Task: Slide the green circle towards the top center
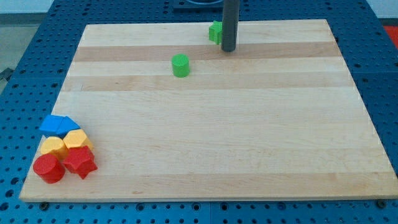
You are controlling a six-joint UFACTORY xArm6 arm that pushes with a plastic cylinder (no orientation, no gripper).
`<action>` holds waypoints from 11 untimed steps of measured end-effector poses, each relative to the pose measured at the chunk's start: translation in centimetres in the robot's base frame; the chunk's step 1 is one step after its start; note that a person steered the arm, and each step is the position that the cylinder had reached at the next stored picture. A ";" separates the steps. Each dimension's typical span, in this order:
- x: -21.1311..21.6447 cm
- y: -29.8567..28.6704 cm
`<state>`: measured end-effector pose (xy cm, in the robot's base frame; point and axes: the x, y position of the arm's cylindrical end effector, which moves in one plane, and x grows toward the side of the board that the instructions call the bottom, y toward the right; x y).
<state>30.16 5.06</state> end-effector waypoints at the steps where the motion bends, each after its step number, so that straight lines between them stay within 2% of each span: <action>1: 4.4 0.5; 2: 7.6 -1.8; 3: 8.3 -6.9; 4: 6.1 -9.5; 5: 5.5 -9.6; 7: 6.8 -14.7; 8: 5.4 -14.7; 10: -0.9 -9.9; 11: -1.2 -9.8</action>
